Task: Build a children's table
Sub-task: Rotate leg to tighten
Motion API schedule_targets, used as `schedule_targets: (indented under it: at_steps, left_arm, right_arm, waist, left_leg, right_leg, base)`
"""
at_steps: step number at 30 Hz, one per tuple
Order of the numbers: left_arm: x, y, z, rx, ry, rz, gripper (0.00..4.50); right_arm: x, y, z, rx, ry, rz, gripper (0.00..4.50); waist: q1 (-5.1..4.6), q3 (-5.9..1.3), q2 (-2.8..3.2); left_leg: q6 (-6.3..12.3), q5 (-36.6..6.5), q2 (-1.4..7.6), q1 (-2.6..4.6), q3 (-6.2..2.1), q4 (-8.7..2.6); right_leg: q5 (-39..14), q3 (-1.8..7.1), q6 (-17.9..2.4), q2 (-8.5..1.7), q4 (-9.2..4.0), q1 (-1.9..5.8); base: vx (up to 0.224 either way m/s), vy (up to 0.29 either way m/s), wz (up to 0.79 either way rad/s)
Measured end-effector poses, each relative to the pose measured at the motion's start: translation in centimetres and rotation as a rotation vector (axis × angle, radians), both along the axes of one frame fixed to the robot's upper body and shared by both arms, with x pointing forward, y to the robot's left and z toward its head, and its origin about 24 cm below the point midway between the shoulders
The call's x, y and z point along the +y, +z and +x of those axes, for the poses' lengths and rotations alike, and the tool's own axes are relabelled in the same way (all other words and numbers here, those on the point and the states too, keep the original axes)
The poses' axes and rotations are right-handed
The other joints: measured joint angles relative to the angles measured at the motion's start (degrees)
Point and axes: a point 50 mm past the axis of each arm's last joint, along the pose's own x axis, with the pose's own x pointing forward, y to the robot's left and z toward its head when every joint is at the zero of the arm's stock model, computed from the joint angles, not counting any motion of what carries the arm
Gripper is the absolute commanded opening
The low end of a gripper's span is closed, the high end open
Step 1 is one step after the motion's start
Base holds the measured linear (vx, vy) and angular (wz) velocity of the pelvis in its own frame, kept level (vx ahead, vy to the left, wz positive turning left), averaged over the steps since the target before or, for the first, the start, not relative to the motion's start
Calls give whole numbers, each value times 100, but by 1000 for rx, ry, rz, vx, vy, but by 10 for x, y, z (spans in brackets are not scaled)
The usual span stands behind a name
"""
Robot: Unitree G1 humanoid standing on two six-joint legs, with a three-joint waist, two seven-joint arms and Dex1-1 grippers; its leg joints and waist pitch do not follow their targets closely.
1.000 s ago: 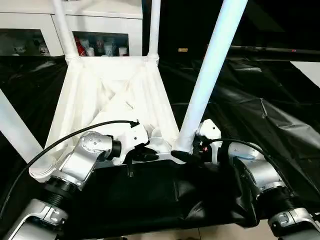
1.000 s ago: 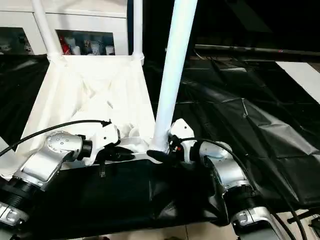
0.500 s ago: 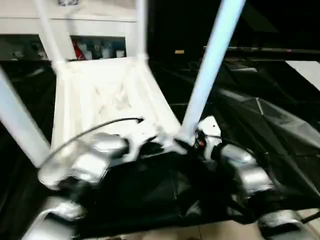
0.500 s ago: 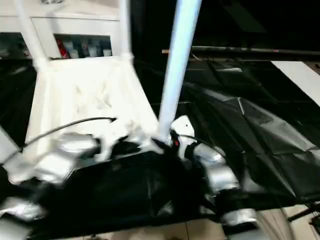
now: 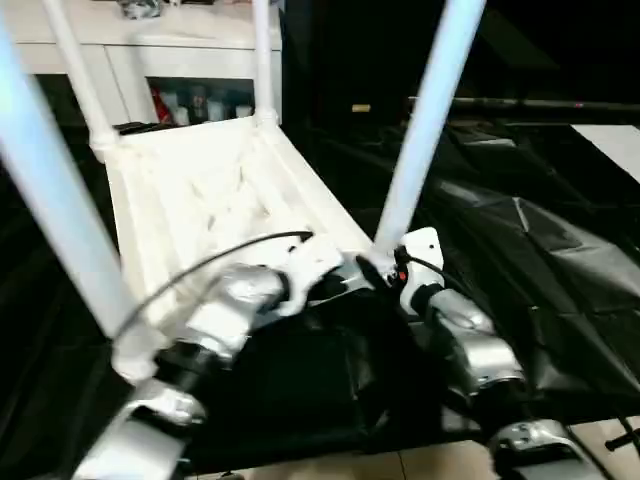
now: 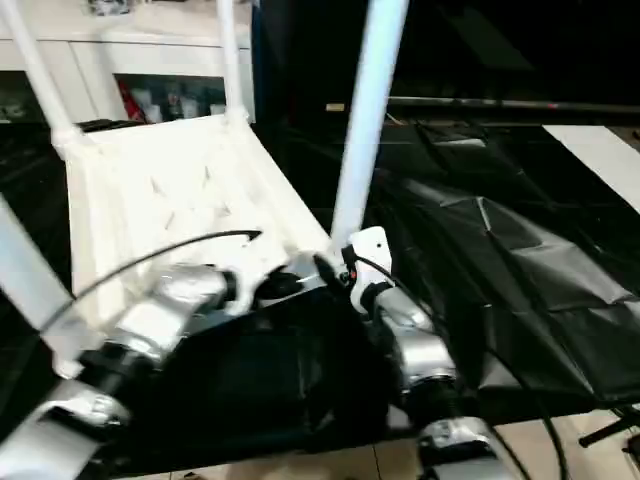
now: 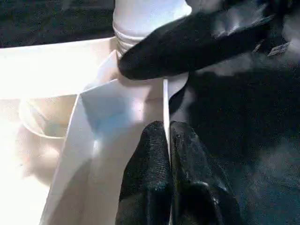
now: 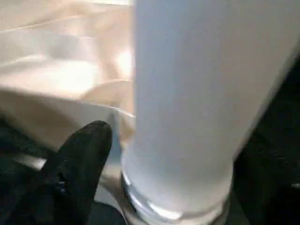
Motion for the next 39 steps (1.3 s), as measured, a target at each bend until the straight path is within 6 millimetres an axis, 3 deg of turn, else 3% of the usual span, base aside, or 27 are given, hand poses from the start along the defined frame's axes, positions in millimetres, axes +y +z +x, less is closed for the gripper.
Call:
schedule_targets:
  at_steps: [5,12,22,29,34,39]
  left_arm:
    - [23,3,-13,56,-130,-16,0]
    - [37,7,-22,108,-219,-24,0]
    - [41,7,-22,113,-218,-19,0]
    - [42,7,-23,116,-223,-20,0]
    - [42,7,-23,118,-219,-22,0]
    - [30,4,-13,86,-120,-33,0]
  right_arm:
    - [-12,16,-17,-23,336,-71,413]
    - [-16,16,-26,24,492,-83,413]
    - [-17,14,-27,50,509,-87,352]
    - [-17,14,-27,51,511,-85,284]
    - [-17,14,-27,50,505,-84,271]
    - [-14,7,-16,30,303,-76,268]
  waist:
    - [35,-1,8]
    - [58,2,2]
    - [63,6,-5]
    - [64,6,-4]
    - [61,6,-4]
    - [22,3,-1]
  left_leg:
    - [-1,0,6,5,1,-10]
    - [0,0,6,-9,10,-2]
    - [-1,0,7,-9,11,-7]
    - [-1,0,7,-9,12,-8]
    - [-1,0,7,-8,12,-8]
    - [-1,0,4,3,14,-6]
  right_leg:
    - [2,-3,0,3,5,1]
    - [10,3,-15,2,-4,-3]
    - [8,2,-12,2,-4,-8]
    - [7,3,-10,2,-4,-8]
    - [7,3,-9,2,-4,-8]
    - [-5,8,11,2,-3,-4]
  base:
    - [0,0,0]
    - [0,0,0]
    - [0,0,0]
    - [0,0,0]
    - [0,0,0]
    - [0,0,0]
